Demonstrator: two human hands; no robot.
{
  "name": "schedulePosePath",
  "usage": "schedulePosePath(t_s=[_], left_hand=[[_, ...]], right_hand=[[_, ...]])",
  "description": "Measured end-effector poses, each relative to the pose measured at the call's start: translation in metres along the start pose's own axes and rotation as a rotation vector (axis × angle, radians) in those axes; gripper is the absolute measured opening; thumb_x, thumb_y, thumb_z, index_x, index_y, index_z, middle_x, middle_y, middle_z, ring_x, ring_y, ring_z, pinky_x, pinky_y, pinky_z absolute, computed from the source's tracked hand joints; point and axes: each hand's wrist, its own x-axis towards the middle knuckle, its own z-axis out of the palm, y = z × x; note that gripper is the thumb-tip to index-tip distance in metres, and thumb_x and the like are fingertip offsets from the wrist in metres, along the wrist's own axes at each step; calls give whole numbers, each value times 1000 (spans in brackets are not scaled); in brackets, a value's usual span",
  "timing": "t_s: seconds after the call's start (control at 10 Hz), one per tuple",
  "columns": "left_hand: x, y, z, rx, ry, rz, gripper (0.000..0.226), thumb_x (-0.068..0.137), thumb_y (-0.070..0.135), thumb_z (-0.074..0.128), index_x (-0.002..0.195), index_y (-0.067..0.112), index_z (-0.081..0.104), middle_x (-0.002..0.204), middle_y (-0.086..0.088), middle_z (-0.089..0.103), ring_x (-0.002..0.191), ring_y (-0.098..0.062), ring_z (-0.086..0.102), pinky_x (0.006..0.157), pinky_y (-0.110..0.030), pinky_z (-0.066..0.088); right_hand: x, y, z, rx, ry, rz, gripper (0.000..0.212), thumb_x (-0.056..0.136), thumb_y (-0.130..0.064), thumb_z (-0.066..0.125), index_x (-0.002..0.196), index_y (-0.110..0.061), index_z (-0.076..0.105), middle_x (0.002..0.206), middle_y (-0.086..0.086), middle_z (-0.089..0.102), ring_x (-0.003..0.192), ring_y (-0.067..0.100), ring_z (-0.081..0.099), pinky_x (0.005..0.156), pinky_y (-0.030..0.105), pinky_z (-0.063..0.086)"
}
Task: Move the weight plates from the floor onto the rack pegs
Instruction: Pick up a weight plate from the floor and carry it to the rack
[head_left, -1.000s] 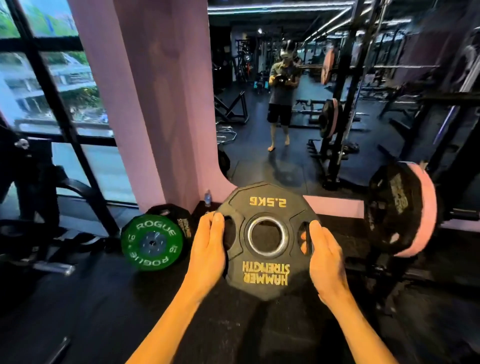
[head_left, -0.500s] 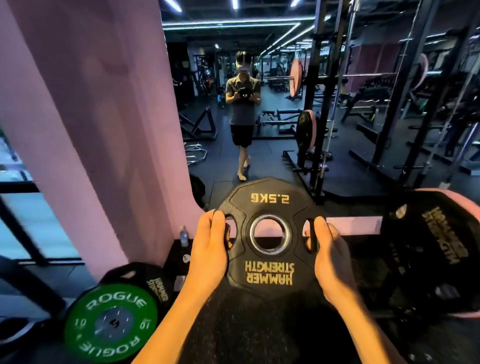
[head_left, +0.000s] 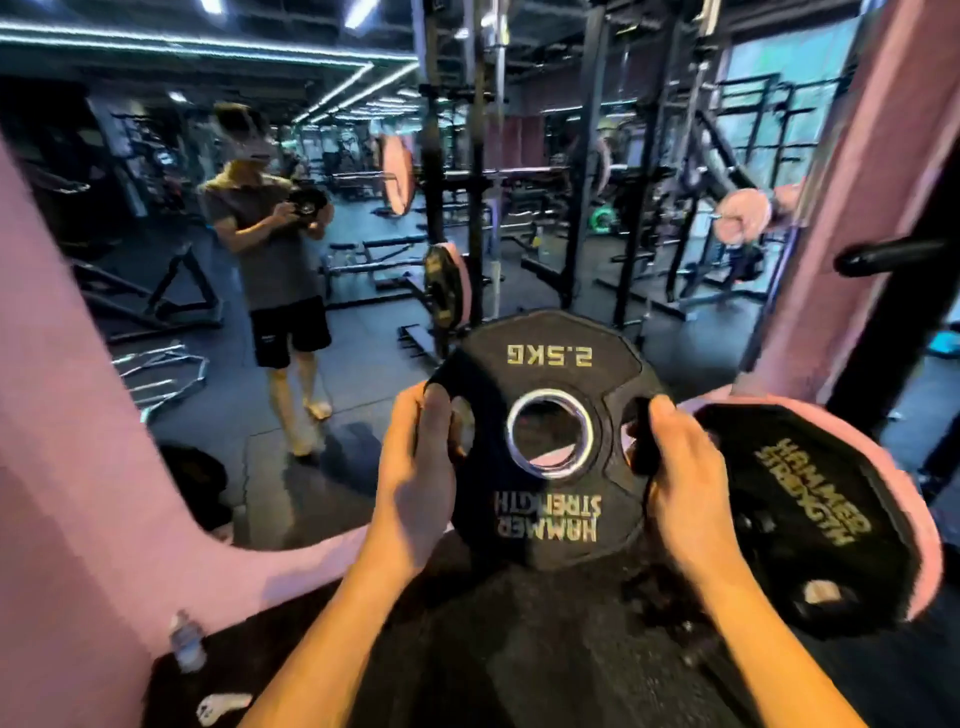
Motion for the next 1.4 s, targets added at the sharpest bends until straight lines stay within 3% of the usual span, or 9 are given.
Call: schedulePosePath(t_s=[0.1, 0.3, 0.5, 0.6, 0.7, 1.0, 1.1, 1.2, 1.4], left_hand=[[37, -20, 5, -99, -96, -29, 30, 105, 33, 39, 83, 18, 53, 67, 10, 51, 62, 0, 50, 64, -16, 41], [131, -44, 50, -263, -341, 21, 32, 102, 38, 38, 76, 21, 47, 69, 1, 43, 64, -11, 40, 63, -26, 35], [181, -29, 119, -453, -537, 22, 33, 105, 30, 38, 76, 20, 50, 67, 3, 45, 63, -11, 41, 60, -24, 38], [198, -9, 167, -558, -623, 44, 37, 104, 34, 39, 72, 33, 56, 63, 15, 52, 60, -3, 47, 59, -18, 42], [212, 4, 207, -610, -663, 72, 32, 103, 41, 41, 78, 35, 60, 64, 18, 56, 62, -1, 51, 64, -21, 44], [287, 88, 349, -811, -660, 181, 29, 90, 54, 45, 83, 32, 63, 88, -5, 59, 84, -19, 55, 90, -53, 49], [312, 108, 379, -830, -647, 214, 34, 87, 61, 45, 86, 30, 61, 89, -6, 61, 84, -20, 57, 88, -52, 50], [348, 136, 420, -841, -603, 267, 35, 88, 63, 45, 80, 32, 60, 80, 2, 59, 77, -17, 55, 77, -43, 47], [400, 166, 485, -918, -633, 306, 31, 95, 54, 42, 92, 28, 59, 95, -4, 65, 90, -18, 61, 93, -49, 53]], right_hand=[[26, -2, 7, -277, 146, -175, 57, 82, -30, 24, 100, 7, 63, 96, 21, 61, 86, 22, 50, 78, 32, 41], [66, -13, 8, -595, 425, -199, 60, 80, -31, 23, 106, 8, 62, 98, 22, 60, 86, 19, 47, 75, 27, 35], [99, -38, -20, -493, 700, -166, 49, 96, -41, 37, 102, -1, 63, 92, 17, 60, 84, 25, 54, 77, 30, 40], [122, -60, -49, -300, 820, -172, 34, 96, -44, 45, 80, -20, 62, 74, -7, 61, 71, 9, 54, 71, 26, 43], [141, -71, -76, -257, 874, -208, 31, 101, -34, 44, 78, -18, 59, 67, -12, 61, 62, 0, 52, 61, 15, 43], [248, -136, -186, -460, 946, -413, 46, 102, -41, 42, 83, -2, 57, 75, 3, 55, 65, 9, 46, 65, 26, 40], [279, -152, -207, -506, 968, -452, 46, 101, -44, 41, 86, -6, 61, 77, 1, 59, 68, 11, 49, 65, 22, 41], [322, -176, -236, -573, 983, -521, 51, 96, -51, 40, 84, -7, 62, 78, -1, 61, 73, 14, 52, 75, 35, 42], [387, -201, -275, -681, 1032, -551, 69, 86, -66, 36, 94, -4, 66, 95, 10, 71, 96, 31, 64, 91, 49, 49]])
